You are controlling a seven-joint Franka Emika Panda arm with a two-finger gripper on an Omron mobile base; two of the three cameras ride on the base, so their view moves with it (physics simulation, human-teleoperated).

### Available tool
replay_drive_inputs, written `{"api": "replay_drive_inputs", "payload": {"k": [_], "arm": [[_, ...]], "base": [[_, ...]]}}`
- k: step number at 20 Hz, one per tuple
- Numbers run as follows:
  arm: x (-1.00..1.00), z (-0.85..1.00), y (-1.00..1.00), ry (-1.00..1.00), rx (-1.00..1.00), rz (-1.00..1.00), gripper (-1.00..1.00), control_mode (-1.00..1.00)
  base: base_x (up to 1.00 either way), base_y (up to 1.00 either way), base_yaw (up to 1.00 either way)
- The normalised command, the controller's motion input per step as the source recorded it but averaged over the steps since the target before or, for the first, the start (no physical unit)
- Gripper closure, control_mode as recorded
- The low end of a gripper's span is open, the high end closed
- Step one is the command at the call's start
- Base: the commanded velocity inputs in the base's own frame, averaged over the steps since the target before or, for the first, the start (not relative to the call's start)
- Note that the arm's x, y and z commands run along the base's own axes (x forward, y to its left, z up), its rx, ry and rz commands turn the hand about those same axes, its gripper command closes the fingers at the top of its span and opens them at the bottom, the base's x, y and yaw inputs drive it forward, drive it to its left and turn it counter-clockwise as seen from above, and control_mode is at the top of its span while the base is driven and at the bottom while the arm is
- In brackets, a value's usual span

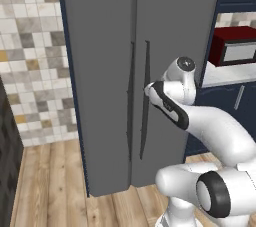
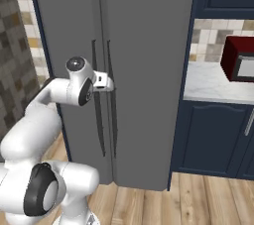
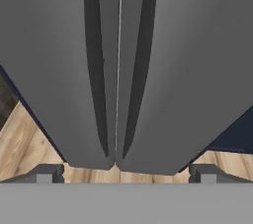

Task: Move the hot dog bun to the plate on the dining table and place the condiment next to that plate. Then navigate to the fridge and take the sausage and place it on the plate as well.

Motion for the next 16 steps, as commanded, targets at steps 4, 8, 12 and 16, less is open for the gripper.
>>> {"api": "replay_drive_inputs", "payload": {"k": [4, 8, 12, 16], "arm": [[0.53, -0.15, -0.03, 0.0, 0.0, -0.01, -1.0, -1.0], [0.5, -0.2, 0.0, 0.0, 0.0, 0.0, -1.0, -1.0], [0.5, -0.22, 0.0, 0.0, 0.0, 0.0, -1.0, -1.0], [0.48, -0.2, 0.0, 0.0, 0.0, 0.0, -1.0, -1.0]], "base": [[0.0, 0.0, 0.0], [0.0, 0.0, 0.0], [0.0, 0.0, 0.0], [0.0, 0.0, 0.0]]}}
